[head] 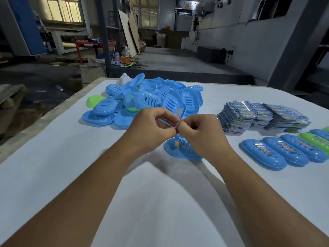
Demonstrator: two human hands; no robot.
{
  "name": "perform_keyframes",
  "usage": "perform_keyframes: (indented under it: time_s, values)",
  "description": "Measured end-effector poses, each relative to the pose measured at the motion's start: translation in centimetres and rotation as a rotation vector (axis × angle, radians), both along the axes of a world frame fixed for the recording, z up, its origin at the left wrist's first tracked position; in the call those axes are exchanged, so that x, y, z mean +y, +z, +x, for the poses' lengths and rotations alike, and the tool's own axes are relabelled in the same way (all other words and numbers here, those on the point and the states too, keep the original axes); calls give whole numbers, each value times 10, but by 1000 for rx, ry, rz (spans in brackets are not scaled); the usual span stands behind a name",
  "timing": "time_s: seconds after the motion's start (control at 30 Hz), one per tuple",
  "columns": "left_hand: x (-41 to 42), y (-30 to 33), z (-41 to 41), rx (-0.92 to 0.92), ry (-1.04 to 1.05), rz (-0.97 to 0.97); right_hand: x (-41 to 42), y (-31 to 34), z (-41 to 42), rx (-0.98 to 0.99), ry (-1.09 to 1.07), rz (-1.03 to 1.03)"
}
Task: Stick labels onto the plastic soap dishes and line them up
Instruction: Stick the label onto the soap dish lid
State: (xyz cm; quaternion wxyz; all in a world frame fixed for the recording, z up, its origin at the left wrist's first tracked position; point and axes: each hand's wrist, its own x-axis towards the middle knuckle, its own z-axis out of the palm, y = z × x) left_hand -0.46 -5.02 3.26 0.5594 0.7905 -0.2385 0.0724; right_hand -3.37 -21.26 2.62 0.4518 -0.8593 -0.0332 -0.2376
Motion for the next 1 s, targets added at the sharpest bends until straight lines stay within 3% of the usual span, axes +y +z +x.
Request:
perform_keyframes:
  time_s: [0.5,1.0]
  values:
    - [-4,-1,6,68,192,-137,-1,3,1,22,23,103]
    - [-2,-3,9,128,185,-153,-3,3,3,46,42,194]
